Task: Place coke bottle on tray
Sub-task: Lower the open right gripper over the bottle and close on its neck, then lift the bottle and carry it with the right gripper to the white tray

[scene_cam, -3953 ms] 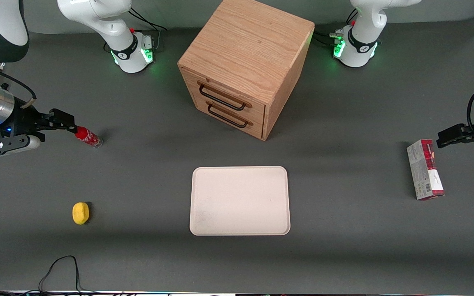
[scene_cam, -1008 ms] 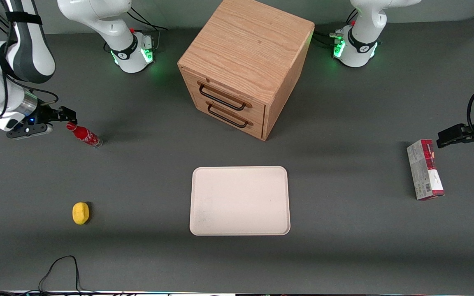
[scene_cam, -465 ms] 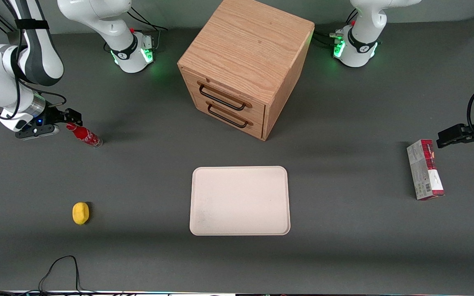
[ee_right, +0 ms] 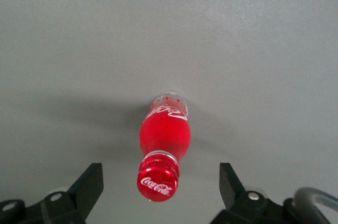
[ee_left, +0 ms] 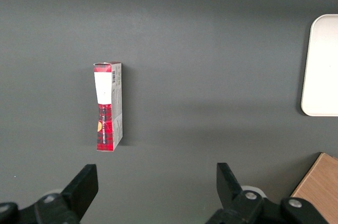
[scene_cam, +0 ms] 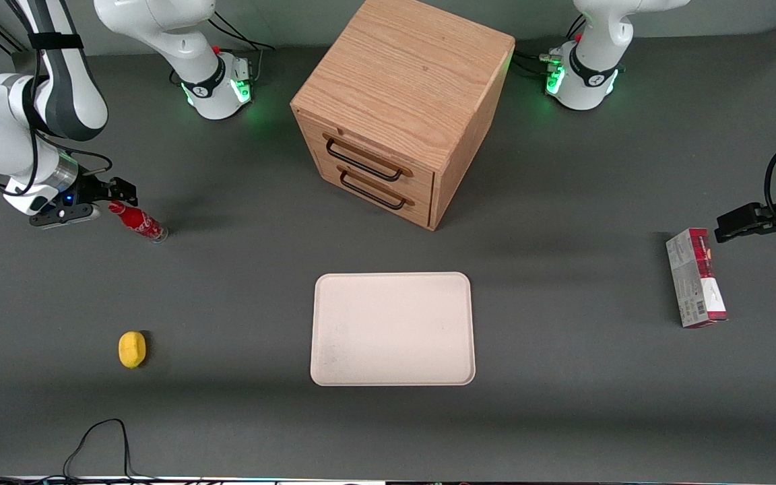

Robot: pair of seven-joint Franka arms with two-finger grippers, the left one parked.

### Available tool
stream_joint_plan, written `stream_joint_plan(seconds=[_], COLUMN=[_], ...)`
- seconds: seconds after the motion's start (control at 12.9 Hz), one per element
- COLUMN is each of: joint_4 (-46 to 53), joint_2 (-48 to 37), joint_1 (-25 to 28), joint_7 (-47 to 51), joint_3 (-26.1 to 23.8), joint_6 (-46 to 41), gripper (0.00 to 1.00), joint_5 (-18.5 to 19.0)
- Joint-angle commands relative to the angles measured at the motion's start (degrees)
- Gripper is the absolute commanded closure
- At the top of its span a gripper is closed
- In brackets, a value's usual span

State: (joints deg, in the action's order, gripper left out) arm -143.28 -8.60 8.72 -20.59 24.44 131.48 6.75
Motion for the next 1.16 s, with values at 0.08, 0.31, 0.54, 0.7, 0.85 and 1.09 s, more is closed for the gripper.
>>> stream_joint_plan(seconds=[0.08,0.31,0.54,0.7,0.85,1.09], joint_4=[-0.51,-0.51,-0.42,0.28,7.10,24.74], joint_2=[-0.19,-0.19,-0.37,-1.07,-1.16,2.07], joint_1=[0.60,0.60,0.69,0.95,1.30,1.30], joint_7=[-0.94,-0.94,-0.85,0.02,1.51,1.78], joint_3=[0.87,0.87,0.79,0.44,-0.44,-4.48], joint_6=[0.71,0.53,0.27,-0.95,-10.39,-26.58], gripper=[1.00,1.00,1.00,1.00,1.00,1.00], joint_5=[1.34,1.34,1.34,1.25,0.72,-0.15])
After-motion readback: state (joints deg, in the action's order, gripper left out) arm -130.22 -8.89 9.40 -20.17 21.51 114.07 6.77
